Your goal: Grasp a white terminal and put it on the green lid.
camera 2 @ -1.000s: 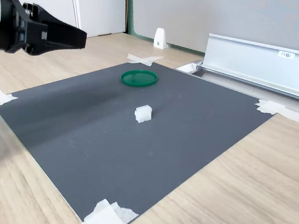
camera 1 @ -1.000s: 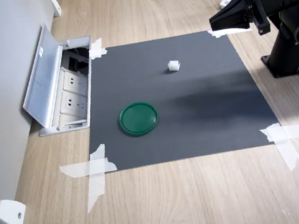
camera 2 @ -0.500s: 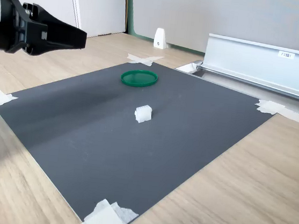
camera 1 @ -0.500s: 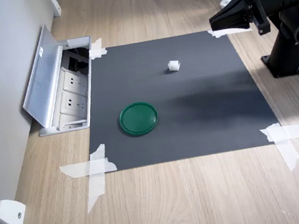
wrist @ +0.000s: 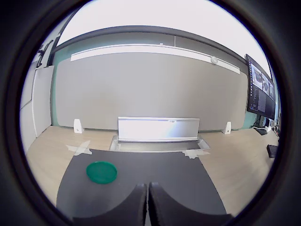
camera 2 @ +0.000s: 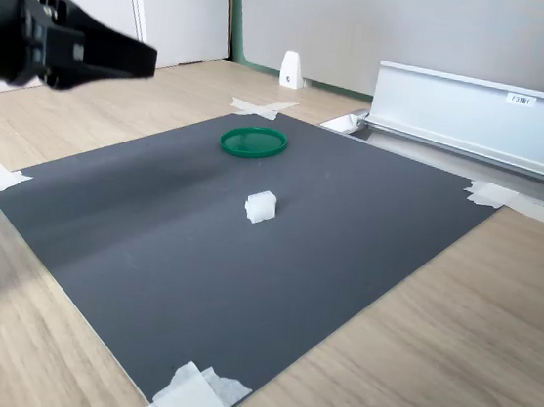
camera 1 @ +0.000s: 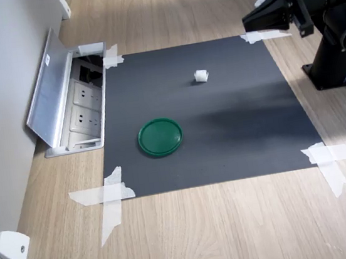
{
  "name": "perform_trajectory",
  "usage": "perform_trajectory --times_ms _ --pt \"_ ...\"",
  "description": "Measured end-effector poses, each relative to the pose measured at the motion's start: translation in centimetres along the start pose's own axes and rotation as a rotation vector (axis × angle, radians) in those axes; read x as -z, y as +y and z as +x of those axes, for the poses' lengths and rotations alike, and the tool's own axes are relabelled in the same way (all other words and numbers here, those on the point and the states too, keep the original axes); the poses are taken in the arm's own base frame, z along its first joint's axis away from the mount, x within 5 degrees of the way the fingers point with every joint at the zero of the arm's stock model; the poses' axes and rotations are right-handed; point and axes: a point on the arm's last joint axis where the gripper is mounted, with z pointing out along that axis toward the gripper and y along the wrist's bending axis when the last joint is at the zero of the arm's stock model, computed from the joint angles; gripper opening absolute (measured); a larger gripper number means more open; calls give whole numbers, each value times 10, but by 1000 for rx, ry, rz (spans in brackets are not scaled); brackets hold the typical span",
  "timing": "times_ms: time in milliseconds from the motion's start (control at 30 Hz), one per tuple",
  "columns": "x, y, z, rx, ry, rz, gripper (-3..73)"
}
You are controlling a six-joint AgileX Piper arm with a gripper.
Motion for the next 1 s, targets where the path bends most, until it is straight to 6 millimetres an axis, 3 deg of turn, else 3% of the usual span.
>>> perform_trajectory --times_ms 133,433,633,1000 --pt "-8 0 -17 5 66 -4 -8" --pt "-39 -1 -47 24 412 -27 -8" --pt "-56 -3 -54 56 645 -33 -8" --pt "-114 -12 -68 191 928 -56 -6"
